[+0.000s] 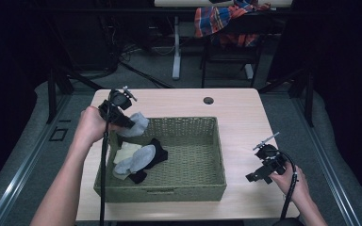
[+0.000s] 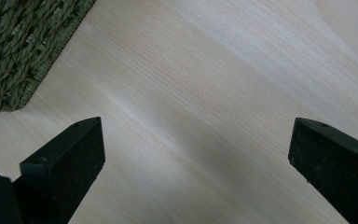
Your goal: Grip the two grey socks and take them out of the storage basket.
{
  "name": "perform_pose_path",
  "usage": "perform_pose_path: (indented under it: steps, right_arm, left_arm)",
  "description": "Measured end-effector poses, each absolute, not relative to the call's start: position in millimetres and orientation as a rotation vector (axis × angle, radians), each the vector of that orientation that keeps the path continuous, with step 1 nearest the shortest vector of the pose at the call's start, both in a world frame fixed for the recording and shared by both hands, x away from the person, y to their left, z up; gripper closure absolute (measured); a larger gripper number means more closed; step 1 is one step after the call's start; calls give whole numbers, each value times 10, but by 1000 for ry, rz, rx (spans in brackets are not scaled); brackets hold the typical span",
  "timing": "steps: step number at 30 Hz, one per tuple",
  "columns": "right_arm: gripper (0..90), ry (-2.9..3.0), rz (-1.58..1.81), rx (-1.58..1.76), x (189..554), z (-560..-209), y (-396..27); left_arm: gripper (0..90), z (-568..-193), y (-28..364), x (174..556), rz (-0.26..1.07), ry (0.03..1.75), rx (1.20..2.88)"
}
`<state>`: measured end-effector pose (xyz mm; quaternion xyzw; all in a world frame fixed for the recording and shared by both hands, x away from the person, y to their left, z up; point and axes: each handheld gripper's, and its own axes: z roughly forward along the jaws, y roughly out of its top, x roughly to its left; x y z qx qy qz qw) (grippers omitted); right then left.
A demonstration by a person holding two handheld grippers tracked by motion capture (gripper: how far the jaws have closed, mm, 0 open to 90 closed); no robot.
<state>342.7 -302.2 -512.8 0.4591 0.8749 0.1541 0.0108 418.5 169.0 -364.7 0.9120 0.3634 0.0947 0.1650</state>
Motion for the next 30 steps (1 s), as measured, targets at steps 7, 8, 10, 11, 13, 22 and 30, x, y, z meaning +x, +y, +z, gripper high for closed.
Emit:
perform_pose_path:
  steps: [7, 8, 10, 11, 13, 22, 30]
  right_arm:
    - [31, 2735, 476, 1439, 3422, -5115, -3018]
    - [31, 2737, 466, 1436, 3425, -5115, -3022]
    - [31, 2735, 488, 1432, 3427, -5130, -3023]
    - [31, 2735, 488, 1432, 3427, -5130, -3023]
    - [31, 2738, 475, 1428, 3428, -5126, -3020]
    - [30, 2746, 492, 1426, 3425, -5123, -3012]
    - [29, 2748, 491, 1425, 3425, -5122, -3010]
  left_arm:
    - [824, -3550, 1736, 4186, 293, 1041, 2586]
    - [824, -3524, 1751, 4185, 298, 1046, 2580]
    - [824, -3499, 1776, 4184, 302, 1044, 2579]
    - [824, -3499, 1776, 4184, 302, 1044, 2579]
    - [824, -3473, 1816, 4173, 309, 1055, 2578]
    - [824, -3421, 1986, 4127, 335, 1099, 2558]
    - [825, -3391, 2267, 4066, 357, 1177, 2518]
